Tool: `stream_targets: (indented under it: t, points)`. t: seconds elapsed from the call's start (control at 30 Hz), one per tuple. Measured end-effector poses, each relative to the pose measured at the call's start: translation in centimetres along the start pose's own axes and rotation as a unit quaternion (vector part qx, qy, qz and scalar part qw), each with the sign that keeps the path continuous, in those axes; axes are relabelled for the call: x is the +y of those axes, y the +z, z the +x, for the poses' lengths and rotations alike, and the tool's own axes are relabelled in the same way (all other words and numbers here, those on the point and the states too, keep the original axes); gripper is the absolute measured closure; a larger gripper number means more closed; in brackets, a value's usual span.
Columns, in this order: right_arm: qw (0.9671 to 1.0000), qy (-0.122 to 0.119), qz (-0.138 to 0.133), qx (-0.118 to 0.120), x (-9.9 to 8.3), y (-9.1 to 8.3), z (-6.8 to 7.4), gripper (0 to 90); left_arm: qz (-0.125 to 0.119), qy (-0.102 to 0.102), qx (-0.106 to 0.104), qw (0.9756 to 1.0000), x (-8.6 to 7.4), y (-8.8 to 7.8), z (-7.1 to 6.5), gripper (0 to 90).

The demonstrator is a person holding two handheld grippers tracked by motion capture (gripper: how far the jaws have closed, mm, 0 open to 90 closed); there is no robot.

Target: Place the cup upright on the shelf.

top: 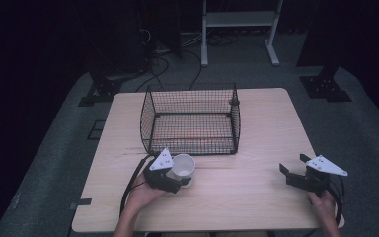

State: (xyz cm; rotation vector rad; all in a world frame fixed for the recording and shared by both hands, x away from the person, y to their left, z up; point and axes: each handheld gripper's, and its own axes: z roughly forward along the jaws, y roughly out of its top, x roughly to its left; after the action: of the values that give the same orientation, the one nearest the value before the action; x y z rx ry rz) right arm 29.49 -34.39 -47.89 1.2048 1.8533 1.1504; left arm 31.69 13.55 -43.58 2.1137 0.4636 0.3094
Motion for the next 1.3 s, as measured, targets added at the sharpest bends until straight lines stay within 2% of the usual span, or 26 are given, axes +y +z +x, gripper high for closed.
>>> stream_targets:
  t: [0.43,0.67,1.0,1.3]
  points:
    - [1.0000,0.001,-0.001,-0.001,0.0,0.0,0.0,13.1,-0.026,0.005,-0.002,0.9997,2.0,-1.4,1.2,21.0]
    - [1.0000,0.001,-0.002,-0.001,0.0,0.0,0.0,13.0,-0.027,0.018,-0.003,0.9995,3.0,-2.1,1.2,21.0]
    - [1.0000,0.004,-0.001,-0.001,0.0,0.0,0.0,13.1,-0.029,0.020,-0.009,0.9993,4.0,-2.8,1.8,21.0]
    - [1.0000,0.005,-0.002,-0.001,0.0,0.0,0.0,13.1,-0.028,0.033,-0.016,0.9989,5.6,-3.2,2.1,21.0]
